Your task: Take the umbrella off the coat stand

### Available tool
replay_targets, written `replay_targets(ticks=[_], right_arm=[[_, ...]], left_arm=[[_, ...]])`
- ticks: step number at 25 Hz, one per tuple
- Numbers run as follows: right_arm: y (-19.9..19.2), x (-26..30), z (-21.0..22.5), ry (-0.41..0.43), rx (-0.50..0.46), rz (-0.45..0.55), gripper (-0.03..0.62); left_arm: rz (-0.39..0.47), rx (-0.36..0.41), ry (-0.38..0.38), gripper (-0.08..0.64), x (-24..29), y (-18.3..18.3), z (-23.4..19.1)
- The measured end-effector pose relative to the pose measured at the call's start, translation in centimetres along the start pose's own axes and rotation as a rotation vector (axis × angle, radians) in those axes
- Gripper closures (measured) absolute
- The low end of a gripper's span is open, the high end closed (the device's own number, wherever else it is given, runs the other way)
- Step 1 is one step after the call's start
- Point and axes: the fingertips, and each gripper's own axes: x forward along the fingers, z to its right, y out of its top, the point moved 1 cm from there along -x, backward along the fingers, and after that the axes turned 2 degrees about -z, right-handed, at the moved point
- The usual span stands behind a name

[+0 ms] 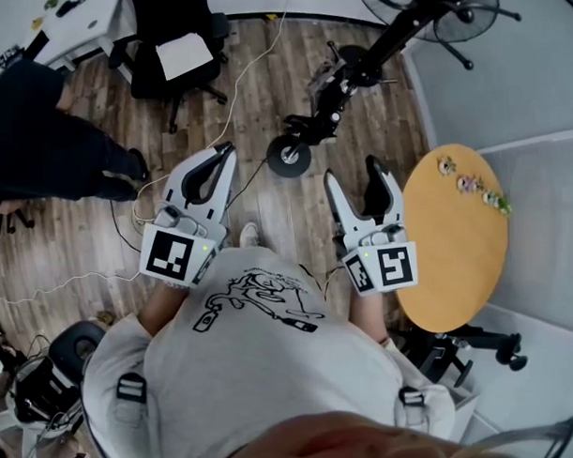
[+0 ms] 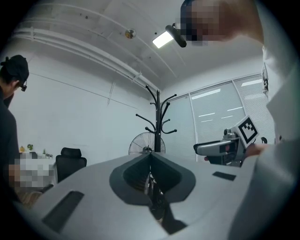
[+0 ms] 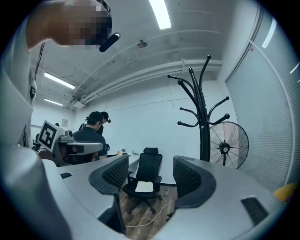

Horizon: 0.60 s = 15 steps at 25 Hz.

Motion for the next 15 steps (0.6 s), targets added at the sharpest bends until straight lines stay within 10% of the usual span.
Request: replay_targets(ticks=[15], right_arm=[[-0.8,5.0,0.4,-0.048,0.01,-0.016,0.308]], left_arm=[[-0.014,-0.019,-0.073,0.552,4.1,-1.3,-4.1]])
